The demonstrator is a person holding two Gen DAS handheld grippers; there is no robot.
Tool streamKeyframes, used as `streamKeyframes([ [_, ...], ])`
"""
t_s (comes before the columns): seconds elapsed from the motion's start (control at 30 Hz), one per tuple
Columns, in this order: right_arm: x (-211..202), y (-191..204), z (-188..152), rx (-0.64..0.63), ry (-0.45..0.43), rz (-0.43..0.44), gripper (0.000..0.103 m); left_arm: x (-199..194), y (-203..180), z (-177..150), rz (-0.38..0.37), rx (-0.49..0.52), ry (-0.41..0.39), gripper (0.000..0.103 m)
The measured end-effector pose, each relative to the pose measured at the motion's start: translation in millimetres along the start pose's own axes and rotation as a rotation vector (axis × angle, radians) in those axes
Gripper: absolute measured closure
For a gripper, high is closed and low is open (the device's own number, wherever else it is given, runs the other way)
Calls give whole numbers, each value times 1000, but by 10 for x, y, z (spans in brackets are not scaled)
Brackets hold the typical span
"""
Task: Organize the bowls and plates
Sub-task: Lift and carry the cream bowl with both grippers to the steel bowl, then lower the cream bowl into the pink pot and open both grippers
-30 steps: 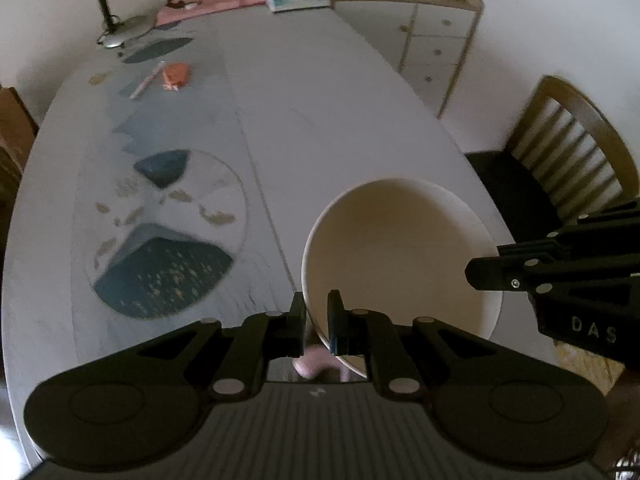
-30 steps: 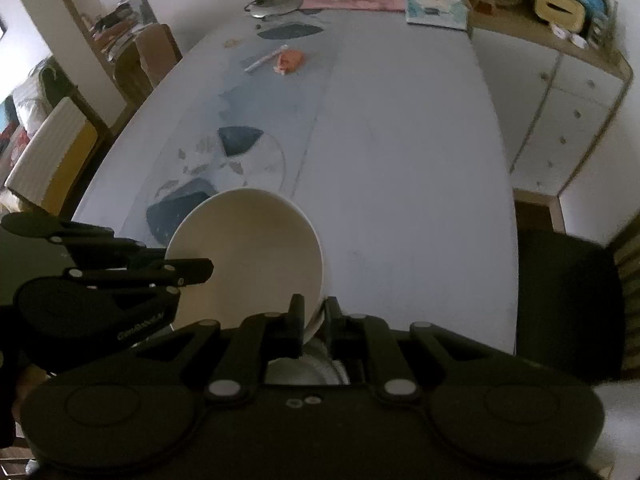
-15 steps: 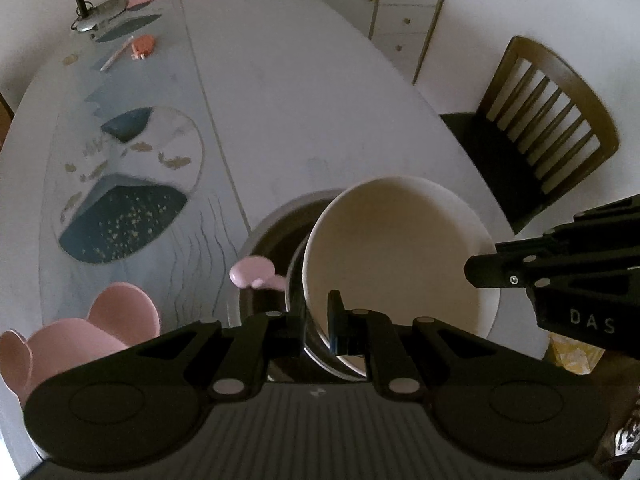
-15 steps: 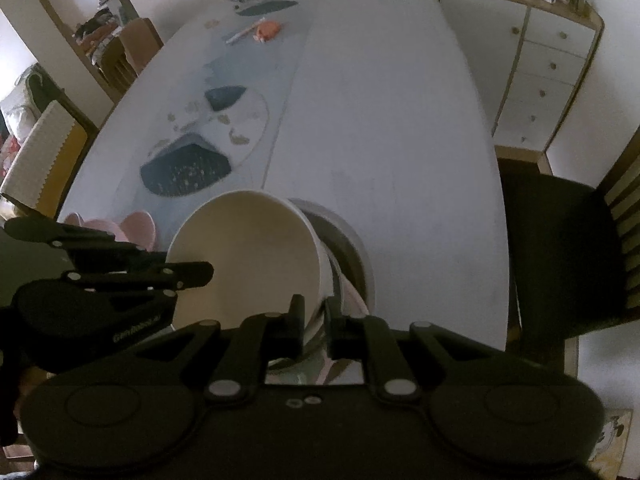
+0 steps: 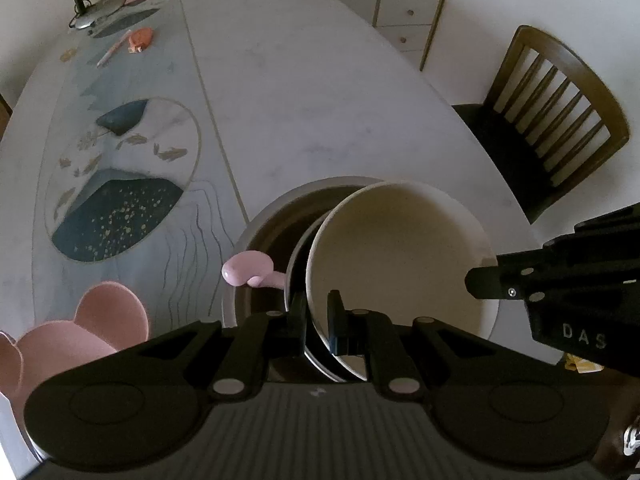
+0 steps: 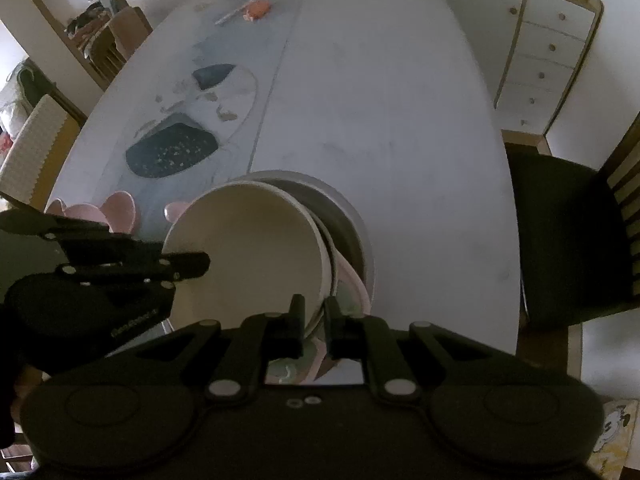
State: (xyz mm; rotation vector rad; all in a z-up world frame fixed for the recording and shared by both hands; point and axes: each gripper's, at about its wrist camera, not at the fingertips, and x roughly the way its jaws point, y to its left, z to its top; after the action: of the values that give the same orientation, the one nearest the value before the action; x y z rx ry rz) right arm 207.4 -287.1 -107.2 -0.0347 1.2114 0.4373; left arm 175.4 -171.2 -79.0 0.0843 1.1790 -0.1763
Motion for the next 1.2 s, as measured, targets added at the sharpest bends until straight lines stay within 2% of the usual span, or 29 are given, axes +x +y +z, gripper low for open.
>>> streamKeyframes([
  [0.33, 74, -55, -1, 6, 22, 8, 92, 45, 66, 34, -27, -22, 4, 94],
  [0.47, 82, -64, -8, 14, 21, 23, 87, 39, 115, 23, -48, -34, 2, 94],
  [0.7, -56, -54, -2, -28, -30, 28, 79, -94, 133, -19, -49, -18, -45, 92],
  [1.03, -502, -300, 253, -161, -156, -5, 55, -290, 304, -42, -59, -52, -85, 90],
  [1.1, -547, -363, 307, -166, -163, 6, 53, -321, 309, -57, -58, -52, -92, 86],
  [1.2, -553, -373, 355, -192, -171, 12, 47, -351, 325, -75, -54, -67, -103, 72],
])
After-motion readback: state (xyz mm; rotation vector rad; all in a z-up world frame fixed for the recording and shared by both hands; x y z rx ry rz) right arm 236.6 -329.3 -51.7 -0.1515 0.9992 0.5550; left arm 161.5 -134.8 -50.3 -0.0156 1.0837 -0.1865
